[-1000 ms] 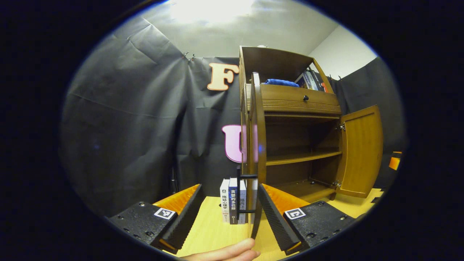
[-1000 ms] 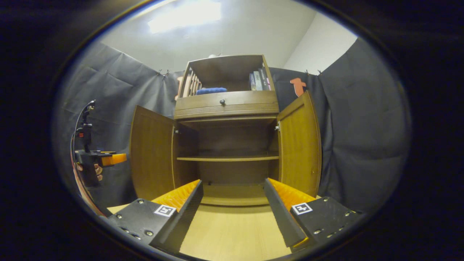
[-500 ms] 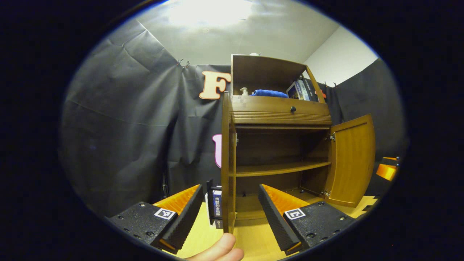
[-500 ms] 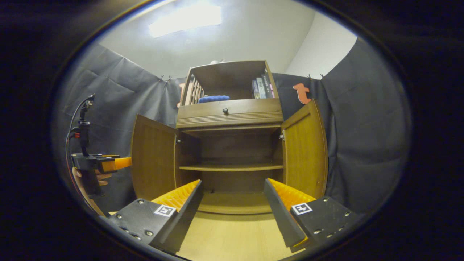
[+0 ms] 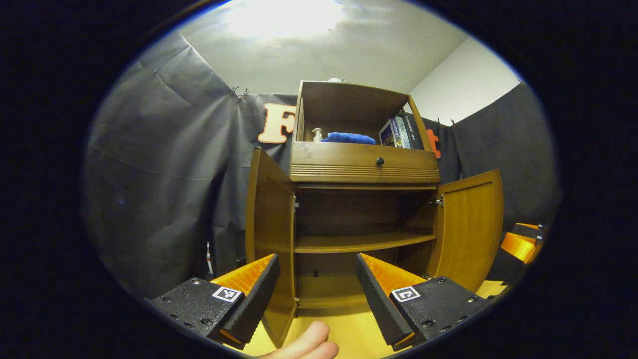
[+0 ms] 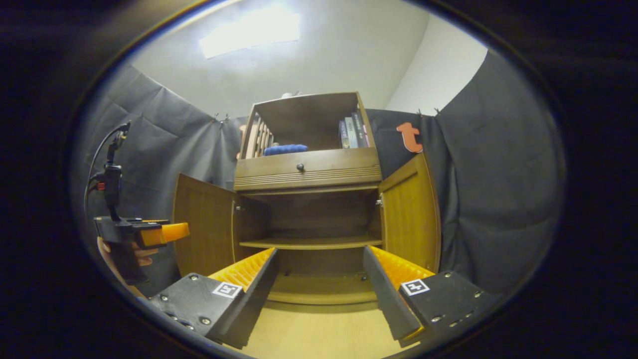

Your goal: Open the right door of the double-door shoe cabinet with the right hand, and open the left door with the left hand.

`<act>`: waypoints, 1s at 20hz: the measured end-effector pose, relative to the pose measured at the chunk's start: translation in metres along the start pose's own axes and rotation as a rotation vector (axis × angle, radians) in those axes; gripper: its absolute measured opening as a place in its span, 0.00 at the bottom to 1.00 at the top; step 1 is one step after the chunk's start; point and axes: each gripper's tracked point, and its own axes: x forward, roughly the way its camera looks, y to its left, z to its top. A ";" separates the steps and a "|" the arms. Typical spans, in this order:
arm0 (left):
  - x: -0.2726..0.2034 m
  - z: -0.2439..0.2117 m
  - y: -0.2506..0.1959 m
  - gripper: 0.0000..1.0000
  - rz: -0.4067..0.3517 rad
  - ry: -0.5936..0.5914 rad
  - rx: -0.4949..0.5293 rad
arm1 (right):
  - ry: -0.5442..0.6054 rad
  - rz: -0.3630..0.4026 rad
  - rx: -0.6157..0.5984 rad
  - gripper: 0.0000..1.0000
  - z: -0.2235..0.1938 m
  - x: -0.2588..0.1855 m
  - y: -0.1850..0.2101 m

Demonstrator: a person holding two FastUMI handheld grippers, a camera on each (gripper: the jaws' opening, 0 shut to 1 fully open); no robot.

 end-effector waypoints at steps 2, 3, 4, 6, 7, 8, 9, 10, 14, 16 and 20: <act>0.006 -0.002 -0.013 0.89 -0.006 -0.002 -0.021 | -0.006 -0.013 -0.003 1.00 0.004 0.005 -0.004; 0.012 -0.002 -0.019 0.94 -0.006 0.000 -0.024 | -0.011 -0.023 -0.004 1.00 0.008 0.007 -0.007; 0.017 -0.004 -0.026 0.89 -0.009 0.000 -0.026 | -0.017 -0.038 -0.004 1.00 0.011 0.011 -0.009; 0.030 -0.008 -0.043 0.89 -0.018 0.000 -0.035 | -0.029 -0.084 -0.002 1.00 0.016 0.020 -0.019; 0.037 -0.013 -0.051 0.89 -0.022 0.004 -0.036 | -0.041 -0.103 -0.001 1.00 0.020 0.025 -0.021; 0.044 -0.020 -0.059 0.89 -0.026 0.019 -0.038 | -0.049 -0.113 -0.005 1.00 0.022 0.030 -0.022; 0.051 -0.025 -0.066 0.89 -0.027 0.026 -0.035 | -0.051 -0.119 -0.012 1.00 0.022 0.035 -0.023; 0.059 -0.029 -0.072 0.90 -0.029 0.029 -0.024 | -0.049 -0.124 -0.019 1.00 0.021 0.040 -0.023; 0.084 -0.054 -0.083 0.91 -0.015 0.072 -0.012 | -0.012 -0.151 -0.060 1.00 0.004 0.063 -0.030; 0.095 -0.064 -0.084 0.90 0.006 0.085 0.008 | 0.013 -0.154 -0.071 1.00 -0.008 0.073 -0.032; 0.111 -0.074 -0.081 0.90 0.035 0.092 0.066 | 0.059 -0.170 -0.052 1.00 -0.026 0.090 -0.039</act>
